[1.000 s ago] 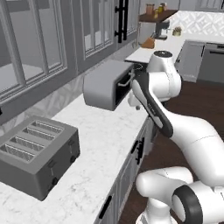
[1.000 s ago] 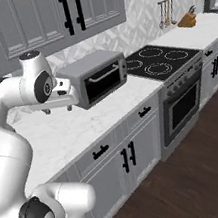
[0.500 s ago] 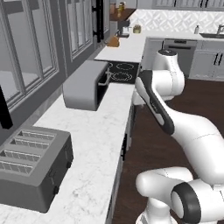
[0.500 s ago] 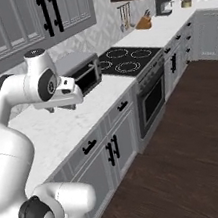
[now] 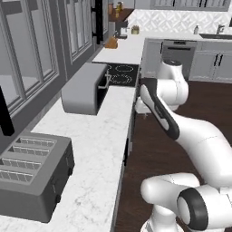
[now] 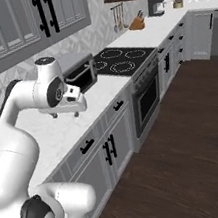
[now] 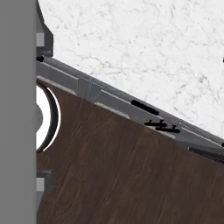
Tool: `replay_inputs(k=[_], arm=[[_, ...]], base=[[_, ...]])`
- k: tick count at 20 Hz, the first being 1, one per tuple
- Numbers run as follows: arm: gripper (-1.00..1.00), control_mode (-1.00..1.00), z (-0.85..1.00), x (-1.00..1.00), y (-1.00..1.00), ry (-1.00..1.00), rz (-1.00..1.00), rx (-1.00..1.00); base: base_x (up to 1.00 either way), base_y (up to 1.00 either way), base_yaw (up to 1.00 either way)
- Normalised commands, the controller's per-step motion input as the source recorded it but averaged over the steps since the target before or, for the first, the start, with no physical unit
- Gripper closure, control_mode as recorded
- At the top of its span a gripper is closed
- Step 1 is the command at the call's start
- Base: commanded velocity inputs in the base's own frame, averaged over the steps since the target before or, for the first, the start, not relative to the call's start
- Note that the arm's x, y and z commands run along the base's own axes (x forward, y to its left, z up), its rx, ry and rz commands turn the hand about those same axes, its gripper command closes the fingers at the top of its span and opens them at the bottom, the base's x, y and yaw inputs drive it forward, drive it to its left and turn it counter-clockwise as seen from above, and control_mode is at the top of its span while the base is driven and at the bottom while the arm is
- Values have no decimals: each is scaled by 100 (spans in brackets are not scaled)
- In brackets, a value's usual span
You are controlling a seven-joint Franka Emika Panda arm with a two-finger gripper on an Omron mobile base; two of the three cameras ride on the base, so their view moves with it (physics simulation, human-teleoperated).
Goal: Take a straw from the drawer in front and place it inside the glass cup on the dining counter.
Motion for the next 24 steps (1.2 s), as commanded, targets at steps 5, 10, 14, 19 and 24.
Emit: replay_inputs(k=[5,10,14,19,24], arm=[[-100,-100,-100,26,-80,2,0,45],[-100,-100,-100,33,-75,8,0,51],[-100,-100,-93,42,-1,10,2,30],[-100,-100,-41,60,35,8,0,17],[-100,-100,-51,44,46,3,0,13]], base=[[0,0,0],[0,0,0],[0,0,0],[0,0,0],[0,0,0]])
